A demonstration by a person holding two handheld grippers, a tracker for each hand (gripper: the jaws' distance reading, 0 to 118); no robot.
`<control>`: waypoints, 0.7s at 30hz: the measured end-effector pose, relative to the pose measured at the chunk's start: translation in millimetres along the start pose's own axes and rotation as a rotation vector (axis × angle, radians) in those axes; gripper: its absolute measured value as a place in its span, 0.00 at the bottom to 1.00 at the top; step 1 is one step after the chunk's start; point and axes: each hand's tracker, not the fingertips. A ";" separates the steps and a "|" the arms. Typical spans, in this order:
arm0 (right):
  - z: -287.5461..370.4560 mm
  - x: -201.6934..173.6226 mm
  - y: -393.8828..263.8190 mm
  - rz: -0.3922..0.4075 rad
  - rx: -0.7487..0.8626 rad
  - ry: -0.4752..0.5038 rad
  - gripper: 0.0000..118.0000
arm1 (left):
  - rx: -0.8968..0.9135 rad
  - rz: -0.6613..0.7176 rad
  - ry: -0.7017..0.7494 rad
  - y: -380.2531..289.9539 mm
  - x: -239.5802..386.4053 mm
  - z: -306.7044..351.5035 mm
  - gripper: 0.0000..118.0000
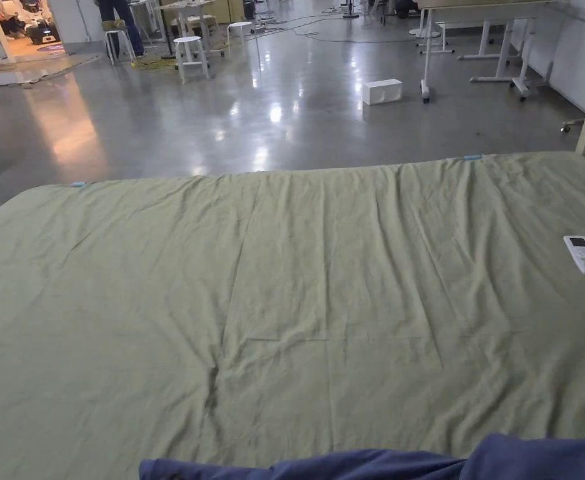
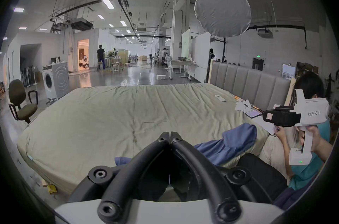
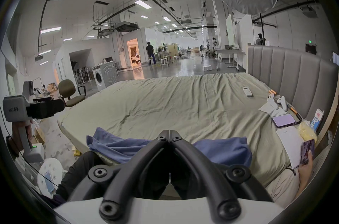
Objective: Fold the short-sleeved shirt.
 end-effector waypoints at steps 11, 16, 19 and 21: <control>3.7 0.1 -6.4 -0.002 -0.031 0.010 0.00 | -0.026 0.388 0.055 -14.4 -84.1 -15.4 0.21; -1.6 9.8 -22.5 -0.147 -0.091 0.061 0.00 | -0.205 0.532 0.040 -65.1 -152.6 -55.6 0.79; -1.2 10.7 -24.3 -0.193 -0.098 0.038 0.00 | -0.334 0.601 0.068 -96.8 -179.4 -87.2 0.79; 0.5 11.3 -24.3 -0.228 -0.097 0.026 0.00 | -0.430 0.532 0.066 -113.3 -182.1 -109.2 0.79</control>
